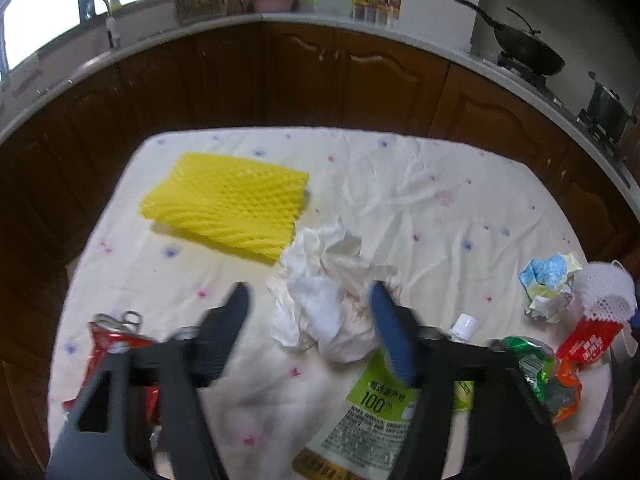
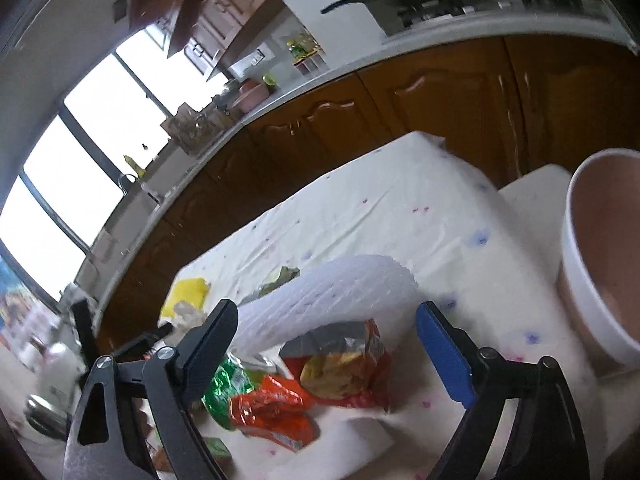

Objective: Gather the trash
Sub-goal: 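Grasp the crumpled white tissue with the left tool while the right tool grasps the white mesh sleeve, then carry the tissue and mesh sleeve over the pink bin with both tools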

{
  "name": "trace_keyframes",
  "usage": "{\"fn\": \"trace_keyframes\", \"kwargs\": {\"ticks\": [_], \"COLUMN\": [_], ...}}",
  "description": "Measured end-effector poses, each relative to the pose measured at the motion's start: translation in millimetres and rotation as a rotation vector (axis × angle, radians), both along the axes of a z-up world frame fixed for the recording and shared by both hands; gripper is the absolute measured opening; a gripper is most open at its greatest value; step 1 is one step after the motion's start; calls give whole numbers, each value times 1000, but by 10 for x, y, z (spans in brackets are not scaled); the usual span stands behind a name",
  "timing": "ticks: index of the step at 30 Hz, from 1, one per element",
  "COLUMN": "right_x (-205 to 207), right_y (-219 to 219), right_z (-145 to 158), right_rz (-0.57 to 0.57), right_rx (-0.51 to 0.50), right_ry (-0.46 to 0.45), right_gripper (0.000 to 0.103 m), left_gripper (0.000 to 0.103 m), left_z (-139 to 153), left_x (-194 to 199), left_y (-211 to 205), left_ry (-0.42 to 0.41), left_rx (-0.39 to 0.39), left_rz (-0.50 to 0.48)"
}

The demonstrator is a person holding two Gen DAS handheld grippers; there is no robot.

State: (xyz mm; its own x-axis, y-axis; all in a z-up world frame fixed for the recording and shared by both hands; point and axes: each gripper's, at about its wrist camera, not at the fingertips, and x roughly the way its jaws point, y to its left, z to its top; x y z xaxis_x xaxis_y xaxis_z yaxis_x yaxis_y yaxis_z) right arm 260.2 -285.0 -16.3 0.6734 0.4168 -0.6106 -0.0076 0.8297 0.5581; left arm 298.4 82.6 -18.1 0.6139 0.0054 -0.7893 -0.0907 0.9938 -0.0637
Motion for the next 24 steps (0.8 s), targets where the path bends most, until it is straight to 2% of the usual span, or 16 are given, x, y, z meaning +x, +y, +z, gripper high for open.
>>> {"fn": "trace_keyframes", "kwargs": {"ticks": [1,2,4,5,8,12,20,24], "right_x": [27,44,59,56,10,-68,-270,-421], "right_y": [-10,-12,-16,-14,3,32,8,-112], "right_z": [-19,-31,-44,-34,25,180,482,600], "right_rz": [2,6,13,13,8,13,23,7], "right_rx": [8,12,23,25,11,8,-7,-8], "right_ry": [-1,-3,-10,-13,-50,-114,-205,-234], "right_gripper": [65,55,17,12,7,2,2,2], "left_gripper": [27,20,18,17,16,15,15,15], "left_z": [-26,-56,-57,-42,49,324,940,1109], "left_x": [22,42,27,8,-62,-195,-604,-714], "left_y": [-3,-6,-21,-39,-61,-98,-415,-668], "left_ry": [9,20,7,-3,-40,-105,-250,-279], "left_rx": [-8,-21,-24,-17,-15,-30,-78,-111], "left_rz": [-7,-16,-26,-29,-38,-43,-120,-185]}}
